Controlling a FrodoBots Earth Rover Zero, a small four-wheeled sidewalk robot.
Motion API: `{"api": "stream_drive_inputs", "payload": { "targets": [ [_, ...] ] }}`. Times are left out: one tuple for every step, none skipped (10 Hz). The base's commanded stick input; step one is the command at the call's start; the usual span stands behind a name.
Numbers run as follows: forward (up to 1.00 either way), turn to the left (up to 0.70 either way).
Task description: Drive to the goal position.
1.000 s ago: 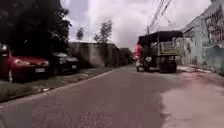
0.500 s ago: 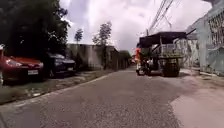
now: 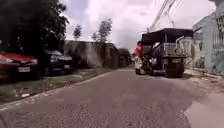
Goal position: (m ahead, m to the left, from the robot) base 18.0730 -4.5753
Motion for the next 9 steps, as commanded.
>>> {"api": "stream_drive_inputs", "payload": {
  "targets": [
    [0.70,0.00],
    [0.70,0.00],
    [0.70,0.00],
    [0.70,0.00],
    [0.70,0.00],
    [0.70,0.00],
    [0.70,0.00],
    [0.70,0.00],
    [0.70,0.00]
  ]
}}
